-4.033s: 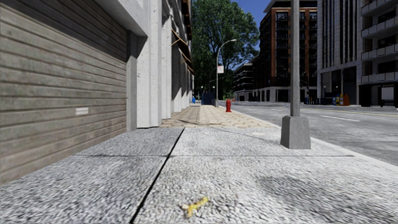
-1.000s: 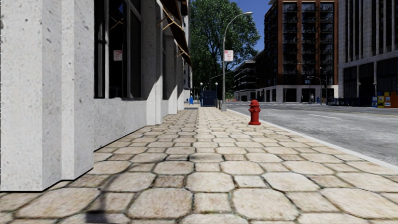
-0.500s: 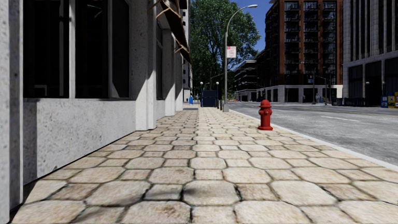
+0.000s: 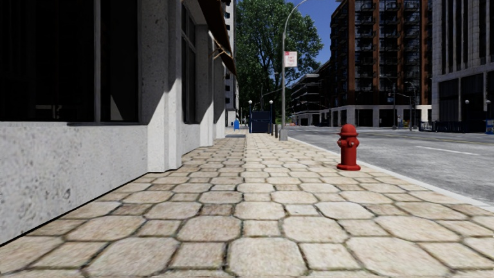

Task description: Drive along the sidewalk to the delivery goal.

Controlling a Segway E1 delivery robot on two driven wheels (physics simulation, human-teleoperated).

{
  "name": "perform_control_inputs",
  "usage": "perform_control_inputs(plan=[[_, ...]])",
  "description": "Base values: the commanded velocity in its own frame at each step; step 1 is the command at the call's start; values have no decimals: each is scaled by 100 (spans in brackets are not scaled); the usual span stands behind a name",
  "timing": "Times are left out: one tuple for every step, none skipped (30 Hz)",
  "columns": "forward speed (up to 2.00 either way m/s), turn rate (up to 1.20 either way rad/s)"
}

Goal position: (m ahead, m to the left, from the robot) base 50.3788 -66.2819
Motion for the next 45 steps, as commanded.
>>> perform_control_inputs(plan=[[200, 0], [200, 0], [200, 0], [200, 0], [200, 0], [200, 0], [200, 0], [200, 0], [200, 0], [200, 0], [200, 0], [200, 0], [200, 0], [200, 0], [200, 0], [200, 0], [200, 0], [200, 0], [200, 0], [200, 0], [200, 0], [200, 0], [200, -10], [200, -18], [200, -18], [200, -21], [200, -21], [200, -22], [200, -22], [200, -22], [200, -22], [200, -22], [200, -22], [200, -22], [200, -9], [200, 0], [200, 0], [200, 0], [200, 0], [200, 0], [200, 0], [200, 0], [200, 0], [200, 0], [200, 0]])
